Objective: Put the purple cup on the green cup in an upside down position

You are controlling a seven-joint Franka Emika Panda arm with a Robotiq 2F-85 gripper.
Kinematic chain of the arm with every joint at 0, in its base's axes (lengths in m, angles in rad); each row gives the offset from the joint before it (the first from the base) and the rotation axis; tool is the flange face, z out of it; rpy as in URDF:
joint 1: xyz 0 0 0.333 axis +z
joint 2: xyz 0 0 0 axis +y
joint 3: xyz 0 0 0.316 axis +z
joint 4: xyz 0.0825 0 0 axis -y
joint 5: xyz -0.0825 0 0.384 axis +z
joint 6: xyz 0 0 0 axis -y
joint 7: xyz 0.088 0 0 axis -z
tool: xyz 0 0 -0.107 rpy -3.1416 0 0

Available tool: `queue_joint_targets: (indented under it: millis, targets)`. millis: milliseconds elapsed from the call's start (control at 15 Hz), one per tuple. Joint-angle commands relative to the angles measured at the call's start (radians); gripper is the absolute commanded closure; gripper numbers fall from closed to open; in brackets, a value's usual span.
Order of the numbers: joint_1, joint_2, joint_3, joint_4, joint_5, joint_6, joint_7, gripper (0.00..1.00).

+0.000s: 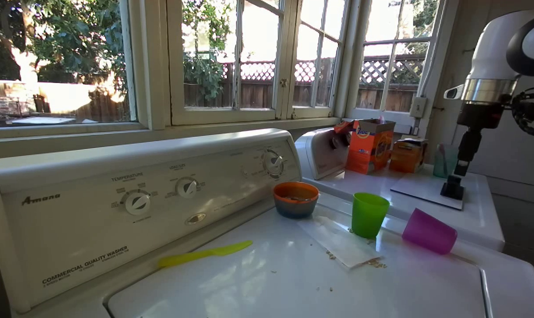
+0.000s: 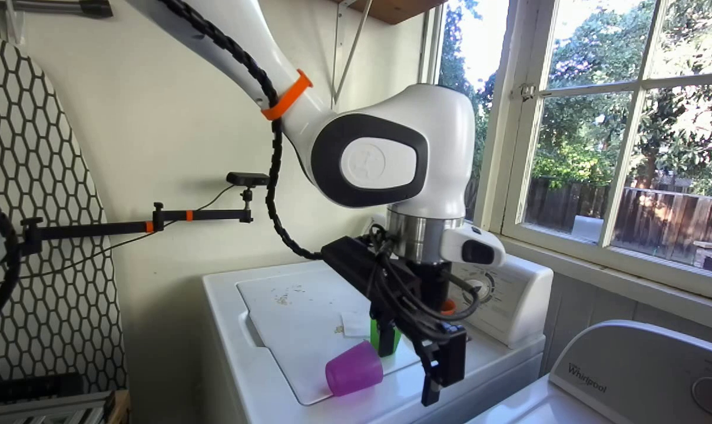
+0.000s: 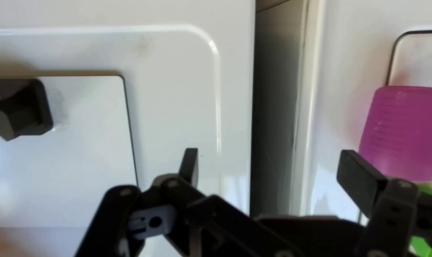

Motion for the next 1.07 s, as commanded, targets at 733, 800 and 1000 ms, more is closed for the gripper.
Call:
queue_joint_targets:
  millis: [733, 800, 1000]
  targets:
    - [0.048, 0.078, 0.042, -0.023, 0.103, 0.014, -0.061, 0.0]
    - [0.055, 0.096, 0.051, -0.022, 0.127, 0.016, -0.072, 0.0]
    - [0.063, 0.146, 0.078, -0.019, 0.182, 0.038, -0.11, 0.0]
